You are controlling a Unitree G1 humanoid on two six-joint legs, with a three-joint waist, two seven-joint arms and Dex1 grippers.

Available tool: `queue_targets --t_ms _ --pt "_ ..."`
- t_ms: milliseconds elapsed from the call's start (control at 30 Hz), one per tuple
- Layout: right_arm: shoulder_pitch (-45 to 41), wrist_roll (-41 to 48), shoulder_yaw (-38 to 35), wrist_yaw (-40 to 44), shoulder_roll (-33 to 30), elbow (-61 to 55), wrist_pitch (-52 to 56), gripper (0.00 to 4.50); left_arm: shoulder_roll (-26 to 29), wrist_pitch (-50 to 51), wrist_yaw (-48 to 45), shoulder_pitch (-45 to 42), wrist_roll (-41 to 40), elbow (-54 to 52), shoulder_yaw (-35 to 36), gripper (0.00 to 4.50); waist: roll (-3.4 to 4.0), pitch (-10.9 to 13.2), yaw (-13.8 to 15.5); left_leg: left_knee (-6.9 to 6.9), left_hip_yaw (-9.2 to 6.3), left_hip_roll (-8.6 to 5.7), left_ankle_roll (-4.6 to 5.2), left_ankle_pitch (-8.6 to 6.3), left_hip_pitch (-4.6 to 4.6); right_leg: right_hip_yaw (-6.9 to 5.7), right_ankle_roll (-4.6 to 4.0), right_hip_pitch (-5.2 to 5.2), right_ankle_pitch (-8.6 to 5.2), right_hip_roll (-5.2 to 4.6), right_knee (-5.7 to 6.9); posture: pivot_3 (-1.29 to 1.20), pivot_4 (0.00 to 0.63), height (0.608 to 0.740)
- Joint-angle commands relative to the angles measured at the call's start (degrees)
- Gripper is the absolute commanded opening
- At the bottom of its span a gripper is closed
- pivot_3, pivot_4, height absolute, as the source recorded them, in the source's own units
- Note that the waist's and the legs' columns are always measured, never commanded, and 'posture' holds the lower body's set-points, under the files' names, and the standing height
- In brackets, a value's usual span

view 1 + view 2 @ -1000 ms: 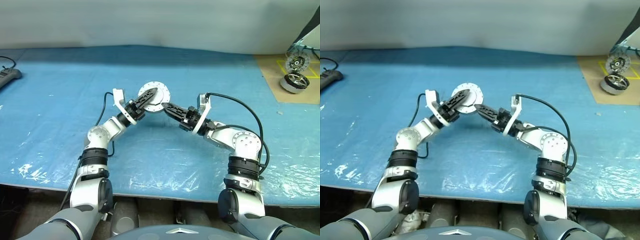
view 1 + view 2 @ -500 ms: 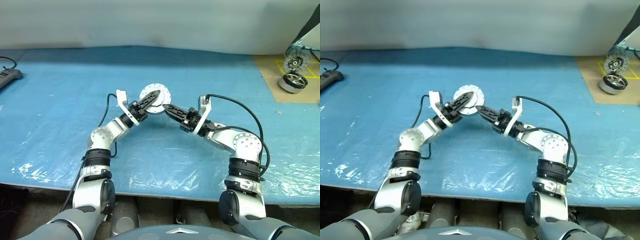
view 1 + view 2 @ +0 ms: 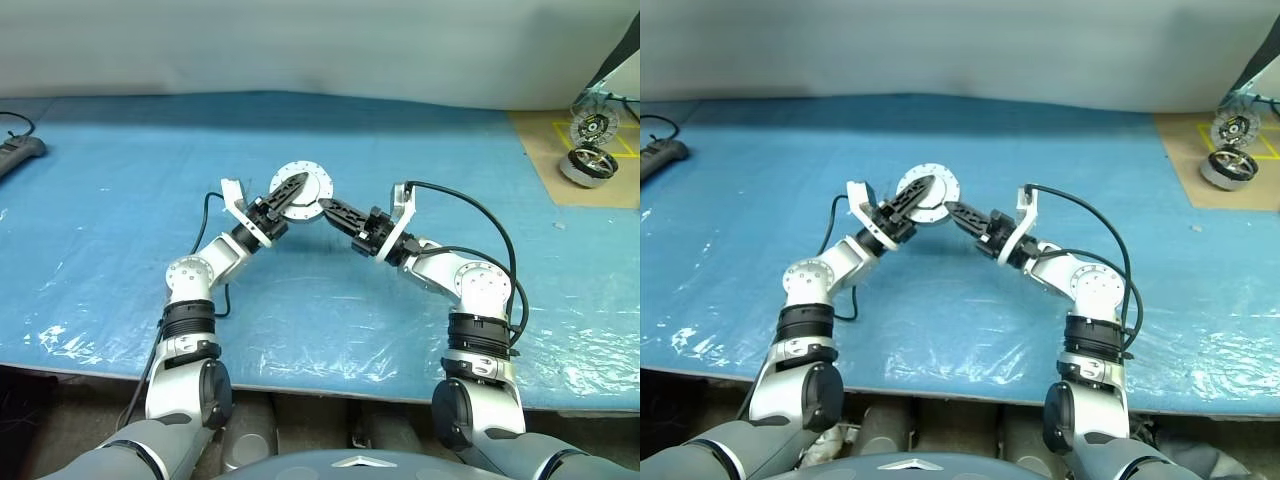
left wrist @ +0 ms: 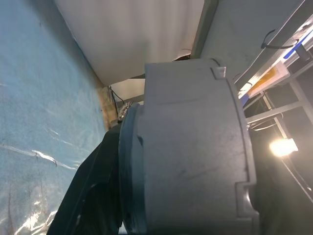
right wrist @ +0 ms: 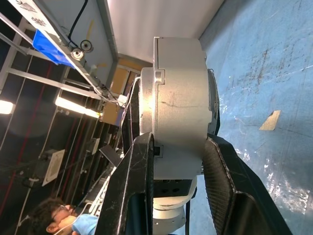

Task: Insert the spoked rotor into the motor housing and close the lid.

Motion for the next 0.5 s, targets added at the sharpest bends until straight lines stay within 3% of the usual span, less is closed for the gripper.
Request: queue_targets --t_ms 33,167,200,333,500 --pt "-1.8 0.1 -0.2 -1.2 0.0 -1.0 -2.6 1.04 0.1 3.6 -0.8 -1.7 -1.1 -3.5 -2.9 2.52 0.0 0.0 0.0 0.0 0.0 0.0 0.0 0.0 0.0 0.0 0.0 0.0 0.0 0.0 0.0 0.0 0.15 0.74" --pt "-1.5 0.0 0.1 -1.1 -0.2 -1.4 -2.8 1.04 0.3 3.1 -1.2 -1.2 -0.5 -4.3 -3.7 2.52 0.0 0.0 0.0 0.0 -0.01 0.0 0.0 0.0 0.0 -0.01 0.01 0.0 0.0 0.0 0.0 0.0 0.15 0.74" --pt "-1.5 -0.1 0.1 -1.0 -0.2 -1.5 -3.0 1.77 0.1 2.9 -0.8 -1.3 -0.3 -4.1 -3.6 2.52 0.0 0.0 0.0 0.0 -0.01 0.0 0.0 0.0 0.0 -0.01 0.01 0.0 0.0 0.0 -0.01 0.0 0.15 0.74" --pt "-1.6 1.6 0.5 -0.3 -0.7 -1.1 -1.8 3.05 0.0 0.3 -0.5 -2.0 0.9 -3.0 -3.0 2.52 -0.01 0.0 0.0 0.0 -0.01 -0.02 0.0 0.0 -0.02 -0.01 0.05 0.0 0.02 -0.02 -0.02 0.0 0.15 0.74" --pt "-1.6 1.9 0.7 0.2 -1.2 -0.9 -2.2 3.05 1.2 -4.0 -1.4 -3.6 3.2 -0.5 -1.9 2.52 -0.01 0.0 -0.1 0.0 -0.02 -0.01 0.0 0.0 -0.01 0.0 0.06 0.0 0.02 0.0 -0.02 0.0 0.15 0.74"
